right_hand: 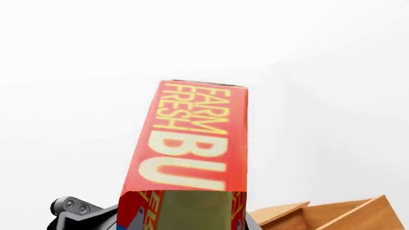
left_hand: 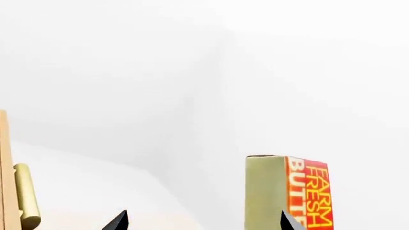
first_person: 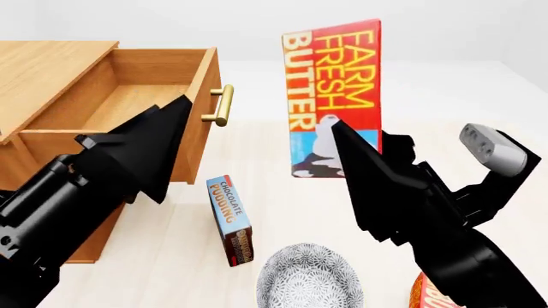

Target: Put the butter at the front in the top drawer of the cabinet and close it.

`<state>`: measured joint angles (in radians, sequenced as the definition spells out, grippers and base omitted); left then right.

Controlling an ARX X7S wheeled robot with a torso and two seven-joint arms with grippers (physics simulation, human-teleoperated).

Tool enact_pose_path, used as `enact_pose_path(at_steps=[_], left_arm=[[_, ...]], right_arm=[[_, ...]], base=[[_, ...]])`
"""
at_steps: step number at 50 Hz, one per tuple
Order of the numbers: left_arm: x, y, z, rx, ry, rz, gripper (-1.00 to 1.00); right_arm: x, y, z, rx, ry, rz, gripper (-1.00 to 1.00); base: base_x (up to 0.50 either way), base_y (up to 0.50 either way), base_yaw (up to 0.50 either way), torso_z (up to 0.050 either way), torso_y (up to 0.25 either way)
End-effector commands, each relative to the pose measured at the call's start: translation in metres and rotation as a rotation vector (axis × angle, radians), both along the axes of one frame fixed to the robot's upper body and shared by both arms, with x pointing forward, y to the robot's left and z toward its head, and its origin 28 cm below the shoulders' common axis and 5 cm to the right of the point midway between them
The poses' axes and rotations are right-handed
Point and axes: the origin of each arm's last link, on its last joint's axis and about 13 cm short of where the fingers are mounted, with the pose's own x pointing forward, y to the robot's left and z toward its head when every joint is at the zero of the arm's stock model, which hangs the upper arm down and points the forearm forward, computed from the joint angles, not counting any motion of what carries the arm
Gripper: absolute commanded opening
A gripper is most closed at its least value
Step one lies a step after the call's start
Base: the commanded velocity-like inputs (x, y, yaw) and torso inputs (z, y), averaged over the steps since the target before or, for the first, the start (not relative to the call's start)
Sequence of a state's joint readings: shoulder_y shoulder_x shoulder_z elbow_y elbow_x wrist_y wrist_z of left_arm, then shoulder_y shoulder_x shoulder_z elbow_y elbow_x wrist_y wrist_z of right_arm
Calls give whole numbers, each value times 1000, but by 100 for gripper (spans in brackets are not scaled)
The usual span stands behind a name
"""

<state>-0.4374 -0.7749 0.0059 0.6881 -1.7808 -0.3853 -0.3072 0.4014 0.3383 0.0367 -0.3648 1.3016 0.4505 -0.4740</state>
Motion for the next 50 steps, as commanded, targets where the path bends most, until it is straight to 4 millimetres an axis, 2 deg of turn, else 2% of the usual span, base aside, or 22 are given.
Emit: enact_pose_path(at_steps=[1,15,25,50], left_arm=[[-2,1,0,-44,29,-106,100],[3,0,2,-75,45,-194,100],[-1,3,2,-106,52,-266,100],[3,-3,-1,-120,69,-339,100]], right_arm=[[-8,-5,4,35,-54,96,-100],[-6,-5,6,30,-56,142,-100],[4,3,6,17,-49,160,-100],[5,11,4,1,-43,221,-100]], base=[[0,0,0,0,10],[0,0,0,1,1],[0,0,0,0,0],[0,0,0,0,1]])
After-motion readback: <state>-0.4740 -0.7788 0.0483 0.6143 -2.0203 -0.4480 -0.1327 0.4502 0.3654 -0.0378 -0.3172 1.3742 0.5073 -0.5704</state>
